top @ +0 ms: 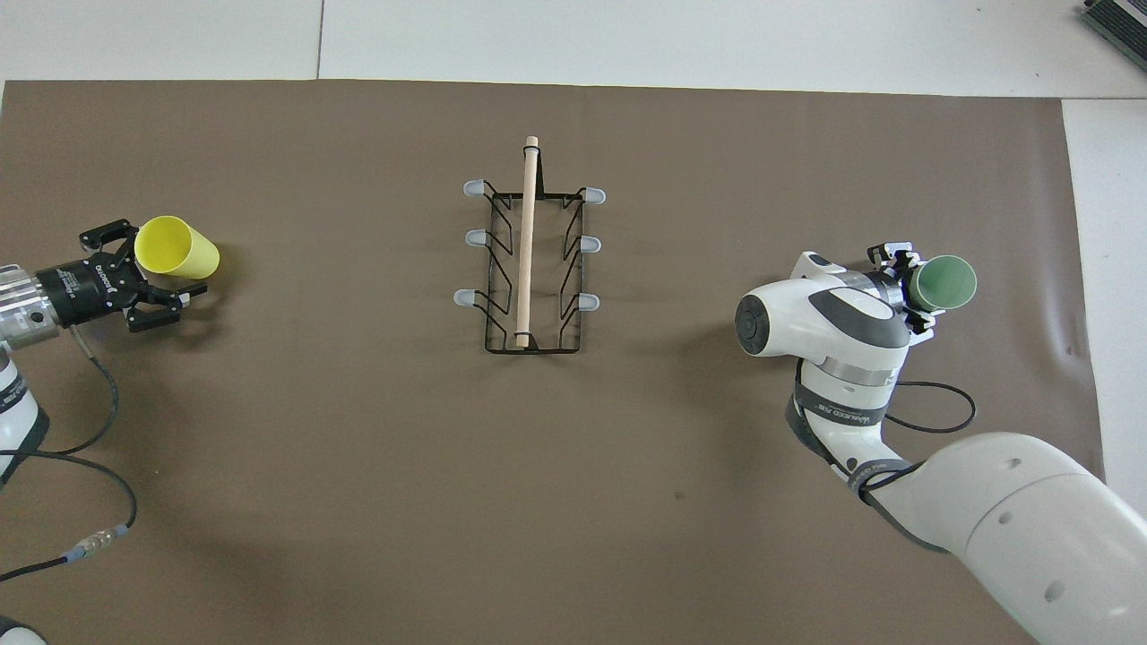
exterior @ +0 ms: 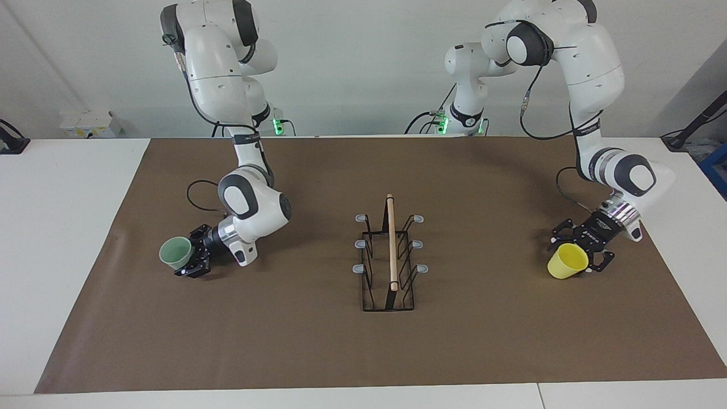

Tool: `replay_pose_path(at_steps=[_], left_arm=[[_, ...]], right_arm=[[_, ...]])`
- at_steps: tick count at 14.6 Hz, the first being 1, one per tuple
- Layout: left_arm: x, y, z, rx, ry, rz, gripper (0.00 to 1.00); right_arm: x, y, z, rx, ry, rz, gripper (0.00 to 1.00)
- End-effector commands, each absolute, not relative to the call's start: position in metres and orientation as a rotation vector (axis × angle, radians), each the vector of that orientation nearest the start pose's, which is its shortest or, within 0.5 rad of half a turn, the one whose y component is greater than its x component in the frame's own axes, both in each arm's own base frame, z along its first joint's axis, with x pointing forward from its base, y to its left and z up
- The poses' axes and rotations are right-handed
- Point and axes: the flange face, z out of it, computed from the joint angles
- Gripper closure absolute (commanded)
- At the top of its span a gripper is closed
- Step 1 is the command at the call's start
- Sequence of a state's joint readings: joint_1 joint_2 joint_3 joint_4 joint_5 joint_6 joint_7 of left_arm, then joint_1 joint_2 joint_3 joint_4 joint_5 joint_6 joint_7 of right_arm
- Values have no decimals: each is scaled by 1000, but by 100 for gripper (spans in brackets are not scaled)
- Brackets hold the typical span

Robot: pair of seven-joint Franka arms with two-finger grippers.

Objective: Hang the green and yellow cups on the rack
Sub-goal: 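Grasp the yellow cup with the left gripper while the right gripper grasps the green cup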

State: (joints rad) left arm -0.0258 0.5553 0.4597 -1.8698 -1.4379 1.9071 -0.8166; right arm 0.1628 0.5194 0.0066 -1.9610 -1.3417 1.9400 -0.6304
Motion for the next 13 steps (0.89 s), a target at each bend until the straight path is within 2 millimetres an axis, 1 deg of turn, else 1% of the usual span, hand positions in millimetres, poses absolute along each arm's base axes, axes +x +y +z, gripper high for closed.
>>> replay_pose_path(at_steps=[1, 3, 4, 5, 6, 8, 11, 12, 13], left_arm=[[594, 173, 248, 1070, 1893, -567, 0], [595, 168, 246, 1047, 1893, -562, 0], [595, 163, 244, 1039, 1893, -569, 0], [597, 160, 246, 1034, 1885, -571, 0], [597, 158, 246, 1029, 1882, -570, 0], [597, 158, 246, 1028, 1881, -568, 0], [598, 153, 246, 1033, 1879, -566, 0], [599, 153, 247, 1036, 1876, -563, 16], [599, 153, 247, 1033, 1875, -565, 27]], right_arm=[[588, 35, 209, 1351, 1583, -764, 100], [590, 36, 212, 1364, 1566, -755, 100], [592, 42, 215, 1379, 1552, -738, 100], [595, 53, 223, 1390, 1547, -717, 100], [596, 56, 233, 1422, 1532, -706, 100], [597, 57, 260, 1516, 1501, -667, 100], [596, 42, 307, 1738, 1440, -603, 100], [594, 37, 328, 1830, 1424, -575, 100], [591, 34, 347, 1914, 1422, -549, 100]])
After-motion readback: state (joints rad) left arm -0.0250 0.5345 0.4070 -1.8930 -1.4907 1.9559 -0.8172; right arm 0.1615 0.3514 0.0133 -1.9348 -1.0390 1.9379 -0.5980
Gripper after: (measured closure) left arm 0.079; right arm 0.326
